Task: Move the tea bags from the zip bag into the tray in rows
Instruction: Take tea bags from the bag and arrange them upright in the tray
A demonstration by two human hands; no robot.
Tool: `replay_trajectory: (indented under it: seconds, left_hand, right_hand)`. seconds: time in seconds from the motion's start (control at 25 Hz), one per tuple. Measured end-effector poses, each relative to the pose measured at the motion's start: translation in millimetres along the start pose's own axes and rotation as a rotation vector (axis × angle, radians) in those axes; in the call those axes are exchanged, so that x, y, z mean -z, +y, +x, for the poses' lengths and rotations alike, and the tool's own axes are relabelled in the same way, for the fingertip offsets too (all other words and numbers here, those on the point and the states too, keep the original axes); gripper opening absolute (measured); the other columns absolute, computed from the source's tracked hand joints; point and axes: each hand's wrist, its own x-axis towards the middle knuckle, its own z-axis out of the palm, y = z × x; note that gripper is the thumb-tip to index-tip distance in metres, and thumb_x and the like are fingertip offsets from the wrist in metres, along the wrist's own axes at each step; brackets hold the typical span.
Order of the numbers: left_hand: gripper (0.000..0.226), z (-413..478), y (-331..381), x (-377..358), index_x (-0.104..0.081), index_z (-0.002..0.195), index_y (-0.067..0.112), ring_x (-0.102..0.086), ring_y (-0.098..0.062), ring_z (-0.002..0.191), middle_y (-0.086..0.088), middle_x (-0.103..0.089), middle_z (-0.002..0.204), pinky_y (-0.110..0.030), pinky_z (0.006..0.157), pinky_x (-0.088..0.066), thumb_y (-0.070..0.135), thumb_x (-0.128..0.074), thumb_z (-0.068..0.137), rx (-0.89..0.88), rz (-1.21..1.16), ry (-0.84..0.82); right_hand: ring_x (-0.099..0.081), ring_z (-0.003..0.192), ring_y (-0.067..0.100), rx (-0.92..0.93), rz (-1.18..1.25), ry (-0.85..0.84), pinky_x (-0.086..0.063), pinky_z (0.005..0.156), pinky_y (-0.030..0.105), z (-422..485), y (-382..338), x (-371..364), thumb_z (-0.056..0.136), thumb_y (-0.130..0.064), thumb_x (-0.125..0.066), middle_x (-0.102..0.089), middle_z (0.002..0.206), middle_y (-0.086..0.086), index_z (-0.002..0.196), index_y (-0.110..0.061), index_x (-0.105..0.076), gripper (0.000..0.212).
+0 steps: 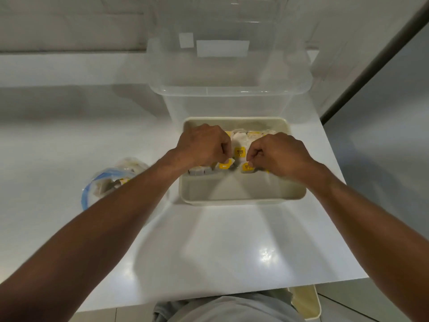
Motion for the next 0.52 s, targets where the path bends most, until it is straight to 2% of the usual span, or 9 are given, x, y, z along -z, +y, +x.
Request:
replay_trajectory:
  seconds: [0.16,0.28,0.36,0.52]
  left_hand:
    - [0.010,5.5,0.3,-0.6,-0.069,0.074,0.036,-0.066,-0.008,0.088,0.023,-0.065,0.073,-0.030,0.080,-0.052,0.032,-0.077,0.078,-0.047,-0.075,-0.097]
    - [0.007,15.0,0.9,-4.2,-0.067,0.076,0.036,-0.064,-0.009,0.092,0.017,-0.069,0.085,-0.027,0.068,-0.043,0.032,-0.071,0.081,-0.008,0.087,-0.023]
    - [0.002,20.6,0.6,-8.6,-0.068,0.084,0.037,-0.062,-0.011,0.095,0.015,-0.070,0.093,-0.027,0.068,-0.038,0.035,-0.067,0.084,-0.004,0.206,0.048]
    - [0.005,27.5,-1.6,-12.0,-0.069,0.088,0.038,-0.063,-0.012,0.095,0.013,-0.071,0.094,-0.028,0.071,-0.045,0.039,-0.065,0.085,0.016,0.218,0.047]
  right_hand:
    - [-0.059,0.088,0.013,0.040,-0.002,-0.051,-0.041,0.065,0.027,16.9,2.5,-8.0,0.081,-0.044,-0.071,-0.066,0.090,-0.015,0.083,-0.041,-0.070,0.004]
    - [-0.062,0.083,0.014,0.037,-0.008,-0.004,-0.039,0.059,0.025,34.4,0.8,-13.0,0.081,-0.039,-0.069,-0.066,0.087,-0.014,0.080,-0.041,-0.071,0.003]
    - [-0.059,0.078,0.015,0.042,-0.031,0.008,-0.038,0.058,0.025,41.6,0.4,-15.8,0.082,-0.039,-0.068,-0.066,0.087,-0.013,0.082,-0.039,-0.072,0.004]
    - [-0.059,0.078,0.014,0.047,-0.035,0.002,-0.041,0.060,0.024,48.1,2.3,-16.7,0.083,-0.038,-0.068,-0.068,0.088,-0.013,0.087,-0.037,-0.074,0.007]
